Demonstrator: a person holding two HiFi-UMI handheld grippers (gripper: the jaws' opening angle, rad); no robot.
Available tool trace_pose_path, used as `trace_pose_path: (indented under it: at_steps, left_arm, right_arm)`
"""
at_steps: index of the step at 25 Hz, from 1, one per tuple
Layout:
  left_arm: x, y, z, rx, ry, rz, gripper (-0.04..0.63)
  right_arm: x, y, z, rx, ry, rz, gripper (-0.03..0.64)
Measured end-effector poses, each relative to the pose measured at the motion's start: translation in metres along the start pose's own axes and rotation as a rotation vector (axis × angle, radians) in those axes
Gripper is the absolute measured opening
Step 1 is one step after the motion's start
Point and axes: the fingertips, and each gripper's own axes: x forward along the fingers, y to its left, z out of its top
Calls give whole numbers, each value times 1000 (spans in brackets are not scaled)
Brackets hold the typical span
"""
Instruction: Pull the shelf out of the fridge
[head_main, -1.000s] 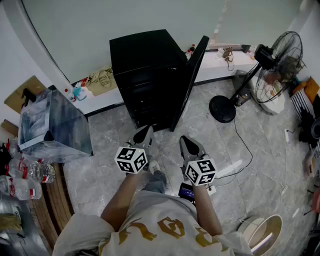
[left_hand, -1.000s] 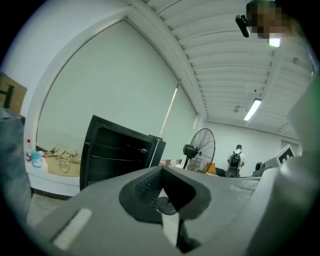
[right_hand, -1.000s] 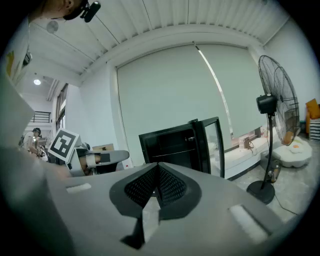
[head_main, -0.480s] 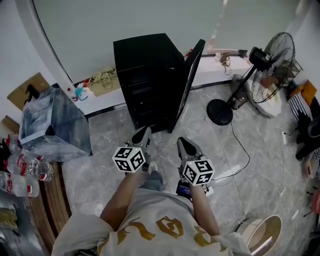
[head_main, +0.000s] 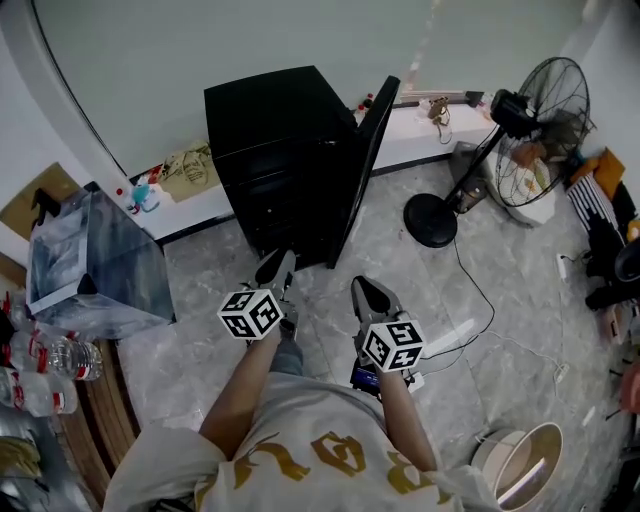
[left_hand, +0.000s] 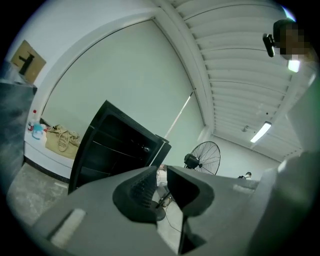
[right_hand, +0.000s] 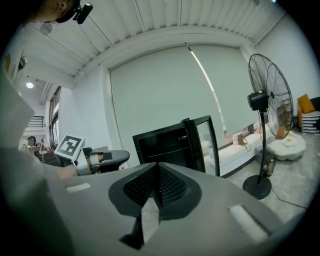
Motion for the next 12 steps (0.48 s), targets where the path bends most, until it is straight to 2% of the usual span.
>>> trace_pose_path:
  at_steps: [7,12]
  left_arm:
    - [84,46,6,-134,58,-30,193]
    - [137,65,4,-178,126,-102,206]
  right_arm:
    - [73,-28,18,16,29,-61,48]
    - [134,-42,28,1,39,-109,46]
